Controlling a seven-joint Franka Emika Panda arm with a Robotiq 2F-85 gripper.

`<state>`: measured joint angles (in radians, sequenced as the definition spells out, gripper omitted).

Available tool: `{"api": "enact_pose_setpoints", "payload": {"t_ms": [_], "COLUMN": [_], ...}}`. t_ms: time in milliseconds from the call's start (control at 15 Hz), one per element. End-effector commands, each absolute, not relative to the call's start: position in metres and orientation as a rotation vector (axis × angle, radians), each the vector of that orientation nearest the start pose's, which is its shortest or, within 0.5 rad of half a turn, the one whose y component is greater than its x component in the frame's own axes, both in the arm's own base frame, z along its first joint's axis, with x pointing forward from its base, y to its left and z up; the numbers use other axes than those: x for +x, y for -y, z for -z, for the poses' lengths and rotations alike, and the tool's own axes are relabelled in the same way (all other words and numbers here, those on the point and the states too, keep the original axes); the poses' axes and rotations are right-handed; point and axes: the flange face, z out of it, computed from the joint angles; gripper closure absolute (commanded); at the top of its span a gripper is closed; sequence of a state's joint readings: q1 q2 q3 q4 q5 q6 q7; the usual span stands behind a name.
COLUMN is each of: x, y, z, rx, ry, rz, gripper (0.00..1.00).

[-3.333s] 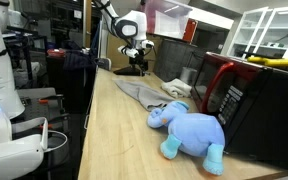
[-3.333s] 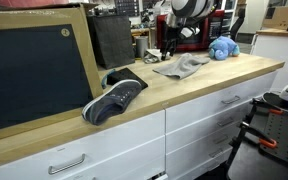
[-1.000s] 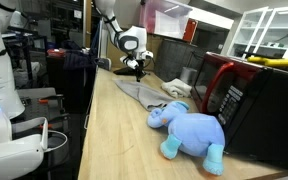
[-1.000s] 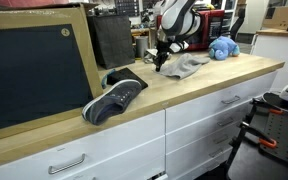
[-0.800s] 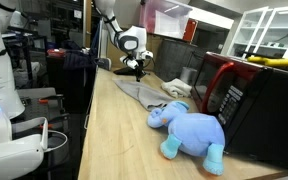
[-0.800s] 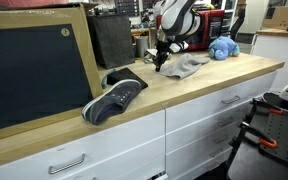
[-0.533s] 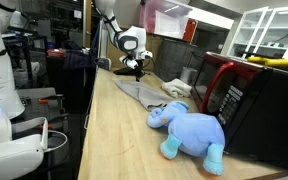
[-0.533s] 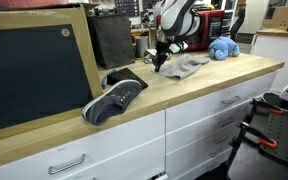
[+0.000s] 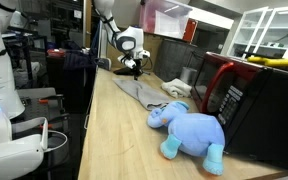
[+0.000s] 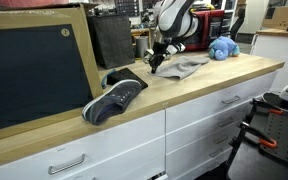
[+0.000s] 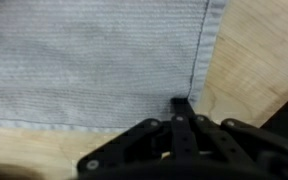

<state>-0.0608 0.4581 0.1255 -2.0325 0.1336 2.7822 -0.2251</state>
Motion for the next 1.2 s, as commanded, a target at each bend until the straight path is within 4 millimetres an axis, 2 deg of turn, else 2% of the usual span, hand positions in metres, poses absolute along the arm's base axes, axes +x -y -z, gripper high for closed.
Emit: {"api": "enact_pose_setpoints", "payload": {"t_ms": [0,67,133,267,533,667,800,867,933,1133], "x": [0.617,0.617,0.616,0.615,0.604,0.593,0.573,0.559,0.546,0.511], "y": [-0.058,-0.061,-0.062,-0.058,-0.021,0.005,0.028,0.036,0.042,0.041], "z": [-0.235,-0.238,-0.244,-0.256,-0.295,-0.31,-0.317,-0.317,-0.317,-0.318], "rx": [-2.965,-2.959,-2.946,-2.922,-2.859,-2.83,-2.816,-2.809,-2.812,-2.788], "ry": [0.197,0.197,0.199,0.201,0.225,0.26,0.295,0.317,0.35,0.472], "rz": [0.423,0.425,0.439,0.468,0.557,0.583,0.589,0.587,0.593,0.668], "gripper": [1.0,1.0,0.76,0.68,0.37,0.22,0.07,0.01,0.0,0.0]}}
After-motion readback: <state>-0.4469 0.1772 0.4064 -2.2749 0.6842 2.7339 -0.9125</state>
